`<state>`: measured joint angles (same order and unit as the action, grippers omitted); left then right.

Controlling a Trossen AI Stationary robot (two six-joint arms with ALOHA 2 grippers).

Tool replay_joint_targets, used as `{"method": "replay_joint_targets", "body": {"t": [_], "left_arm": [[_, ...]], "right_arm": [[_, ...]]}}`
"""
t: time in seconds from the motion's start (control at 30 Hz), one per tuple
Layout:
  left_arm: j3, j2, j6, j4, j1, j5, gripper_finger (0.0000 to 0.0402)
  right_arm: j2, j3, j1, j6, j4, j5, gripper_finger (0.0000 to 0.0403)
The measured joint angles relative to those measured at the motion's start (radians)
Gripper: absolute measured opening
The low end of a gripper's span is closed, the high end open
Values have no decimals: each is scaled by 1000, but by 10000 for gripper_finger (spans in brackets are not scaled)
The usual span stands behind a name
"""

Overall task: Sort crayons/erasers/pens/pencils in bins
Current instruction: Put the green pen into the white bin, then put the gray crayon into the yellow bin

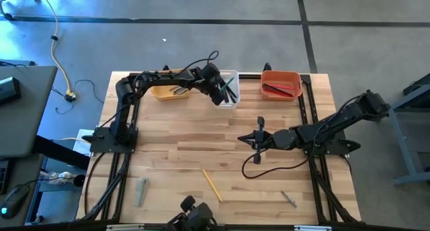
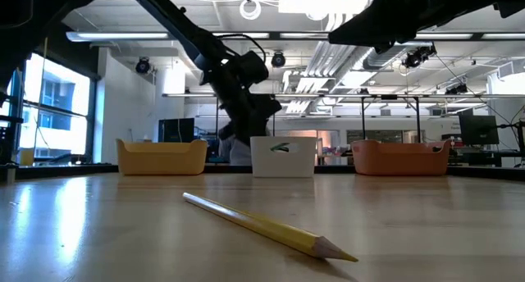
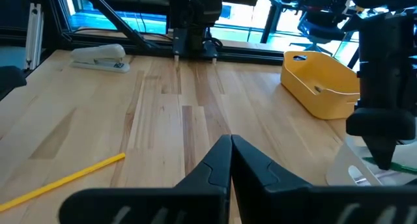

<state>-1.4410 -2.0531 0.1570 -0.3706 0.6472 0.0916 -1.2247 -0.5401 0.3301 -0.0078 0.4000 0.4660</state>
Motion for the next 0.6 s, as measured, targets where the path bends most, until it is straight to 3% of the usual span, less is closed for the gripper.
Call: {"method": "replay_joint_targets", "body": {"t": [0.37, 0.6], "left_arm": [[-4, 6, -37, -5, 0, -14, 86], [22, 109, -182, -44, -40, -28, 52]], "right_arm": [[0, 0, 0, 0, 0, 0, 0], [0, 0, 14, -7, -46, 1, 0]]}}
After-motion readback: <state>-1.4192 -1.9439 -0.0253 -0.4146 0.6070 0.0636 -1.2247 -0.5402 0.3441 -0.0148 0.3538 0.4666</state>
